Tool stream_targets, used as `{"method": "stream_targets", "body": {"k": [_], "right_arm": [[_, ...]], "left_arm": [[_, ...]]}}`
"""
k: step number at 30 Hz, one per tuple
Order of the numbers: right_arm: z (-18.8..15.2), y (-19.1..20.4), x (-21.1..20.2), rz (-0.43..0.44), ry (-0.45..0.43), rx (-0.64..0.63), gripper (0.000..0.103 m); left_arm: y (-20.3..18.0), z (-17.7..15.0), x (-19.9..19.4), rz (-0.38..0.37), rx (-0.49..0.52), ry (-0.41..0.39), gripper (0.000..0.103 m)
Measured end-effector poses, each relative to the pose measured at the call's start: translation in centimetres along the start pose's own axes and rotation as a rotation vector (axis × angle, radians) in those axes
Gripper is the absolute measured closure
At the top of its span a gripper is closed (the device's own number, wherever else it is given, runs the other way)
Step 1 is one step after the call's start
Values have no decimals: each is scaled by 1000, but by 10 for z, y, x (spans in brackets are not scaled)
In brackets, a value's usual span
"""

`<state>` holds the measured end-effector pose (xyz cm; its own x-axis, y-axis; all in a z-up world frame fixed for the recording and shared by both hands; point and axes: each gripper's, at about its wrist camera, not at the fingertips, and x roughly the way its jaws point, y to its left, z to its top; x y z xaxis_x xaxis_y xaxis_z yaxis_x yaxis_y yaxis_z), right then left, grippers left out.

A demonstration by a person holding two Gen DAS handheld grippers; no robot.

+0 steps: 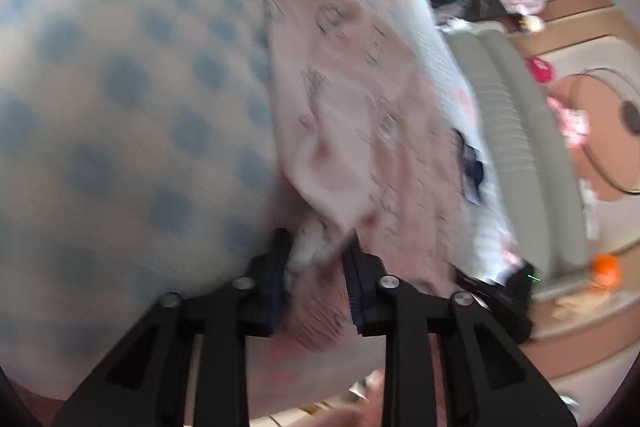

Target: Fold clothes

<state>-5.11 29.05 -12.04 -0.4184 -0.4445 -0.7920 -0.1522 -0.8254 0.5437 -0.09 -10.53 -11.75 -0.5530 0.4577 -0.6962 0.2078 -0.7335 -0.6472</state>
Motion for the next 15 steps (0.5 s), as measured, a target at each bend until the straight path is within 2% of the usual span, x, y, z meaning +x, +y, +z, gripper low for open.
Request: {"method": "stream_targets", "body": {"k": [1, 2, 4, 7, 8, 10, 11, 12, 13, 14, 15], "right_arm": [[0, 3, -6, -34, -20, -26, 64], [0, 6, -11, -68, -39, -53, 64], [2, 8, -25, -105, -72, -79, 64], [5, -2, -37, -58, -85, -40, 56], [4, -3, -31, -24, -59, -28, 54], [1, -3, -10, 60, 31, -8, 54], [-3, 0, -1, 108, 73, -7, 50], [-5, 5, 7, 136, 92, -25, 32], [-6, 12, 14, 149, 98, -51, 22], [-6, 18, 22, 162, 105, -77, 18], [-5, 23, 26, 136, 106, -92, 28]], "left_arm": [[1, 3, -7, 54, 17, -40, 95], [4, 5, -12, 62, 13, -56, 95], [11, 7, -18, 5, -28, -45, 94], [9, -1, -18, -23, -12, -21, 92], [7, -4, -15, -53, -4, 4, 88], [3, -8, -4, -143, -7, 68, 48], [0, -10, 1, -173, -14, 80, 43], [-3, -11, 7, -176, -19, 79, 40], [-6, -9, 12, -170, -23, 78, 40], [-5, -6, 17, -170, -29, 82, 42], [-8, -3, 18, -171, -21, 81, 47]]}}
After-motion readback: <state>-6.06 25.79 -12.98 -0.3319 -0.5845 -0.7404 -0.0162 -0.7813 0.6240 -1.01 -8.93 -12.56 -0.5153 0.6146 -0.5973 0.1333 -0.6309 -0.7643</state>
